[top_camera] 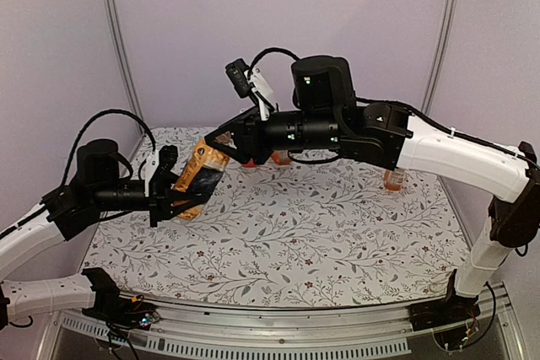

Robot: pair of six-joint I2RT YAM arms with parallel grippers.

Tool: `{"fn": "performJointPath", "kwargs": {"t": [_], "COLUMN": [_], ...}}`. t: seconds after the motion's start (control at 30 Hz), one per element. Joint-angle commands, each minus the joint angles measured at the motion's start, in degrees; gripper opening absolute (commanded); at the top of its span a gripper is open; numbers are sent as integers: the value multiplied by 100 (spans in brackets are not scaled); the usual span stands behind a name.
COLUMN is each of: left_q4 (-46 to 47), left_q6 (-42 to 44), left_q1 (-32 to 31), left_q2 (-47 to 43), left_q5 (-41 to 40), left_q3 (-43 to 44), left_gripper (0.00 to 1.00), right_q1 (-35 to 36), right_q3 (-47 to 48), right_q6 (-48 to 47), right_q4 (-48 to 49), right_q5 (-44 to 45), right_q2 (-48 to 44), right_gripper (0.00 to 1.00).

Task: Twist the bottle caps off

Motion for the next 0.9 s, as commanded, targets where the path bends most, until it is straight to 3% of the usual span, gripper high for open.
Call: {"fn": "performJointPath", "kwargs": {"t": [0.0,0.2,0.33,0.37,0.43,0.47,0.5,0.63,0.87], "left_q4": [127,136,201,203,192,204,201,207,381], "left_q6": [-39,-66,-144,-148,-193,-236,-265,-342,-655], "left_q1": [-53,-53,-53,-53,-52,-53,-48,8,266], "left_q2": [1,-18,-26,-28,-39,-52,-69,-202,-504], "left_q5": [65,69,12,7,-50,-97,-147,-279,-469], "left_q3": [76,63,46,35,3,-21,-50,-184,-565], "left_gripper": [18,18,18,22,58,89,98,100,100], "right_q1": [-3,-3,-5,-10,-7,-13,-25,-211,-1081], "right_q3": [-114,-24,5,12,12,13,10,-74,-588], "right_q6": [83,98,121,109,74,50,3,-122,-534], "right_q4": [-1,-9,-59,-77,-120,-170,-252,-818,-2245], "right_q5": [118,-77,-202,-215,-188,-73,48,755,3358], "right_q2": [-14,28,21,13,-14,-51,-82,-286,-664], "right_gripper": [43,1,0,0,0,0,0,0,0]}}
